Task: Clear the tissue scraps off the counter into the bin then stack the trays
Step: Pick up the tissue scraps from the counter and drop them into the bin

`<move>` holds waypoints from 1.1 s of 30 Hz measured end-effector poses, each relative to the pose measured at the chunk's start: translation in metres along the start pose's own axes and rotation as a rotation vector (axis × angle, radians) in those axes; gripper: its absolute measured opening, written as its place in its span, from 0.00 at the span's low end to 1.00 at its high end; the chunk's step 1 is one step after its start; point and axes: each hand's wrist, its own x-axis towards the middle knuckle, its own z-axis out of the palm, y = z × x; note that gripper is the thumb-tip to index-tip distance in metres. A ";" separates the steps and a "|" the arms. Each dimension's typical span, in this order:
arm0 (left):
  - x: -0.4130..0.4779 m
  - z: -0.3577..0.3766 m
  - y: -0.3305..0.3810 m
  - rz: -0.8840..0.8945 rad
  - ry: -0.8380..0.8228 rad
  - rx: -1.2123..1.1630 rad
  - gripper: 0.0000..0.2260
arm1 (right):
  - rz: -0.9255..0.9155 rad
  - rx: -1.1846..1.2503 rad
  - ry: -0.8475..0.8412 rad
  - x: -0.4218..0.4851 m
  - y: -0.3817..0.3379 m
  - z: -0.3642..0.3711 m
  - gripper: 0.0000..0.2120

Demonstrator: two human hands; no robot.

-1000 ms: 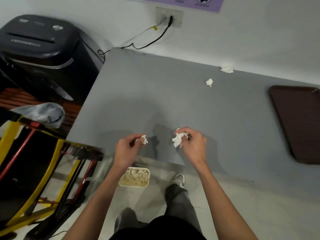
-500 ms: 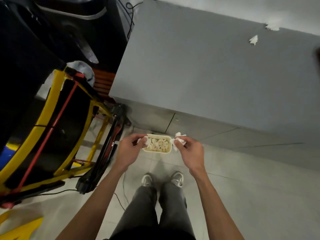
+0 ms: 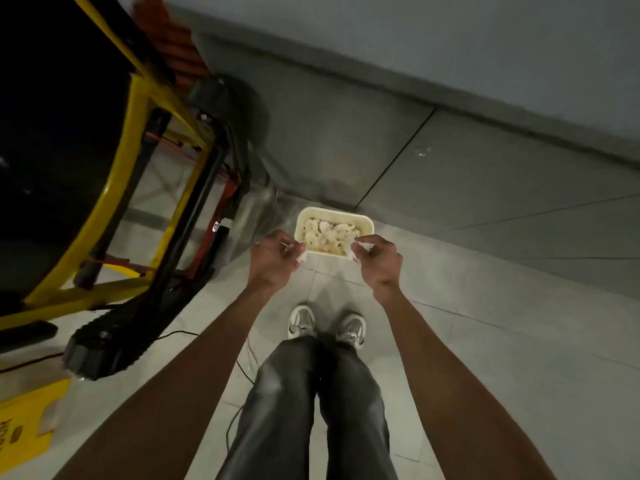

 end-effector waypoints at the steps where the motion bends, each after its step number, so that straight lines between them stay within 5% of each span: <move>1: 0.014 0.012 -0.011 -0.009 0.010 0.007 0.06 | -0.002 -0.027 -0.005 0.015 0.012 0.014 0.05; 5: 0.080 0.061 -0.065 -0.012 -0.029 0.075 0.01 | -0.030 -0.122 0.002 0.082 0.055 0.066 0.07; 11: 0.168 0.128 -0.134 0.146 -0.055 0.392 0.07 | -0.067 -0.235 -0.023 0.175 0.107 0.128 0.09; 17: 0.191 0.160 -0.154 0.121 -0.349 0.683 0.20 | -0.074 -0.301 -0.197 0.195 0.113 0.154 0.30; 23: 0.134 0.105 -0.102 0.204 -0.206 0.769 0.22 | -0.152 -0.295 -0.149 0.128 0.078 0.101 0.25; 33: -0.055 -0.034 0.087 0.426 -0.073 0.698 0.21 | -0.399 -0.283 0.048 -0.081 -0.080 -0.079 0.18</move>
